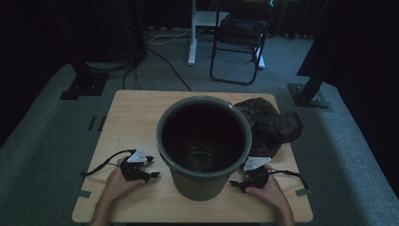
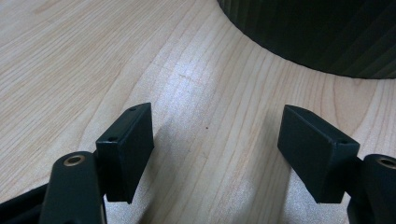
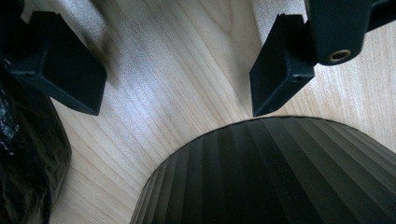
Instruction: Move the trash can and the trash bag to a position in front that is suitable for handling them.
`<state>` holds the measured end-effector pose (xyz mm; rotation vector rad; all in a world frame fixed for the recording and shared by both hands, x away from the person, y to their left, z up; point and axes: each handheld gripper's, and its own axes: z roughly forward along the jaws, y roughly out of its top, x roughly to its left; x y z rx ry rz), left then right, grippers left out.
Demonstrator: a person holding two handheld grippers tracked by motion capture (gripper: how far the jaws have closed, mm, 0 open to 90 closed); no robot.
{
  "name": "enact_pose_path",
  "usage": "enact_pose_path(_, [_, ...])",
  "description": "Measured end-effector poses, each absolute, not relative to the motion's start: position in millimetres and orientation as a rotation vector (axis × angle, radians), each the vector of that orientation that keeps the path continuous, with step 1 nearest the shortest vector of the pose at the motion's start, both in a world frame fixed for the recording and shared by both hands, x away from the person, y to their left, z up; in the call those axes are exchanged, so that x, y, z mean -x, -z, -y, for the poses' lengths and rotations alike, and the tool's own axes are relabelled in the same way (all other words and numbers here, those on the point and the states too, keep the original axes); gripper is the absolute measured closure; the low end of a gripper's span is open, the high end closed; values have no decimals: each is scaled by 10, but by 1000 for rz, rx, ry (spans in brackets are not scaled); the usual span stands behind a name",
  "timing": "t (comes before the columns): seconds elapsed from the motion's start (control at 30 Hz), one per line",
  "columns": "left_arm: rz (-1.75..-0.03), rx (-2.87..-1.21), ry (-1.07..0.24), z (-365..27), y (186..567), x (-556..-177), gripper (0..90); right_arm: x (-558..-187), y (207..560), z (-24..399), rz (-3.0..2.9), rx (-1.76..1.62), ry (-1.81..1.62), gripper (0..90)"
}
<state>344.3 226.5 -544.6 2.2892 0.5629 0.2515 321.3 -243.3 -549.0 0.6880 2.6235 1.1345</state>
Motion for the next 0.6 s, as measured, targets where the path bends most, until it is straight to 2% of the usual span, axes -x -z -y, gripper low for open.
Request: enact_pose_path(0.6, [-590, -2274, -254, -2260, 5447, -3439, 284, -3215, 5493, 2423, -2641, -665, -1131, 140])
